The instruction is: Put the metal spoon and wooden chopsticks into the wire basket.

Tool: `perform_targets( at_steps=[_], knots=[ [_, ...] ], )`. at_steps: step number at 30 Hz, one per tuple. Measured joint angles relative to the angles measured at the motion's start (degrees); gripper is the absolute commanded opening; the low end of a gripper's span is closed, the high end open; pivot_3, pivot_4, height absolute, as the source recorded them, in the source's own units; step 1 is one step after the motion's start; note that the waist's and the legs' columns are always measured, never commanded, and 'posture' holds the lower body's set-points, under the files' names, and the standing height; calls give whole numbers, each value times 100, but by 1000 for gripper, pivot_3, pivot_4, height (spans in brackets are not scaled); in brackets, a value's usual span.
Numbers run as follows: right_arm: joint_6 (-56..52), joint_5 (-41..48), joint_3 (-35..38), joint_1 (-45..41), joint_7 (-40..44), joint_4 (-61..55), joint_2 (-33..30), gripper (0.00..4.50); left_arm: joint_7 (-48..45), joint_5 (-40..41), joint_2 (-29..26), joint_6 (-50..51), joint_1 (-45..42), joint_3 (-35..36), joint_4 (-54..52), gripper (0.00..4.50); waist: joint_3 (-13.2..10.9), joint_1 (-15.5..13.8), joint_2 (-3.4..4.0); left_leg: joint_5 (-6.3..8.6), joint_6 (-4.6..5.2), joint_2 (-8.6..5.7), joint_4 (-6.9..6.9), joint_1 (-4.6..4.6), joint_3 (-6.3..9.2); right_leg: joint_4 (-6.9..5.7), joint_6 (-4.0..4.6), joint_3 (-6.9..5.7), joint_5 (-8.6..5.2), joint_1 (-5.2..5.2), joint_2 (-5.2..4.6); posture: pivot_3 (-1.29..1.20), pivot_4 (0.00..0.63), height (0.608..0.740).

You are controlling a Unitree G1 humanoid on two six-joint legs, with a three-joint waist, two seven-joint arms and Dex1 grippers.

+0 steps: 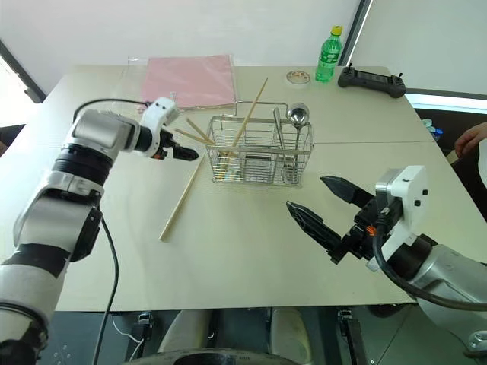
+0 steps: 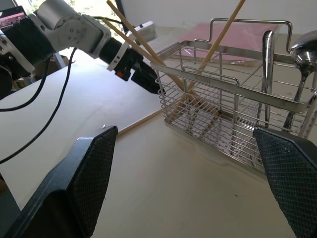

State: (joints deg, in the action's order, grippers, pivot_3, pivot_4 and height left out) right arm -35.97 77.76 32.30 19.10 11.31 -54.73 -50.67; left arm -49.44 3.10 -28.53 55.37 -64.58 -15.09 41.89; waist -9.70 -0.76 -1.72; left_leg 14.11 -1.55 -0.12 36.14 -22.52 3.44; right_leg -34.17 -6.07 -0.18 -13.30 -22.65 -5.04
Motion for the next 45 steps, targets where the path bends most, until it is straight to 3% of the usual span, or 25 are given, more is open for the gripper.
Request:
perform_targets(
  at_steps=[10, 19, 21, 24, 30, 35, 40, 45],
  knots=[
    [92, -60, -12, 160, -73, -86, 5, 4500, 440, -189, 413, 256, 342, -116, -457, 4456, 2, -26, 3, 0, 0, -1, 5, 7, 1, 4, 0, 0, 0, 13, -8, 0, 150, 721],
    [105, -60, -2, 732, 234, -315, -30, 4500, 561, -297, 763, 6, 245, -172, -188, 4456, 17, -158, 24, 0, 0, -4, 14, 15, -1, 3, 0, -1, 0, 24, -8, 0, 150, 721],
    [138, -62, -1, 826, 294, -350, -40, 4500, 591, -309, 805, -26, 172, -154, -26, 3953, 20, -154, 27, 0, 0, -4, 14, 18, -2, 3, 0, -1, 0, 26, -8, 0, 150, 721],
    [171, -82, -1, 892, 321, -353, -40, 4500, 624, -313, 808, -75, 155, -78, 89, 2851, 22, -152, 31, 0, 0, -3, 13, 19, -1, 3, 0, -1, 0, 26, -8, 0, 150, 721],
    [209, -114, 28, 1024, 406, -353, -47, 4500, 675, -308, 843, -66, 106, 81, 221, 56, 22, -156, 31, 0, 0, -5, 10, 11, -2, 9, -2, -1, -1, 23, -9, 0, 150, 721],
    [209, -124, 117, 1098, 533, -353, -119, 4500, 700, -233, 901, 23, 82, 277, 319, 56, 22, -153, 30, 0, 0, -5, 10, 12, -1, 7, -2, -2, -1, 22, -8, 0, 150, 721],
    [202, -170, 232, 1226, 710, -353, -171, 4500, 907, 227, 1002, 140, -182, 1095, 849, 56, 16, -147, 21, 0, 0, -4, 11, 10, -1, 7, -2, -3, -1, 18, -6, 0, 150, 721],
    [172, -149, 394, 1245, 837, -341, -267, 4500, 1970, 923, 692, -1799, -966, 2741, 1507, 56, 0, -123, -5, 0, 0, -1, 2, 4, -4, 5, -11, -3, 4, 3, -4, 0, 150, 721]
  ],
)
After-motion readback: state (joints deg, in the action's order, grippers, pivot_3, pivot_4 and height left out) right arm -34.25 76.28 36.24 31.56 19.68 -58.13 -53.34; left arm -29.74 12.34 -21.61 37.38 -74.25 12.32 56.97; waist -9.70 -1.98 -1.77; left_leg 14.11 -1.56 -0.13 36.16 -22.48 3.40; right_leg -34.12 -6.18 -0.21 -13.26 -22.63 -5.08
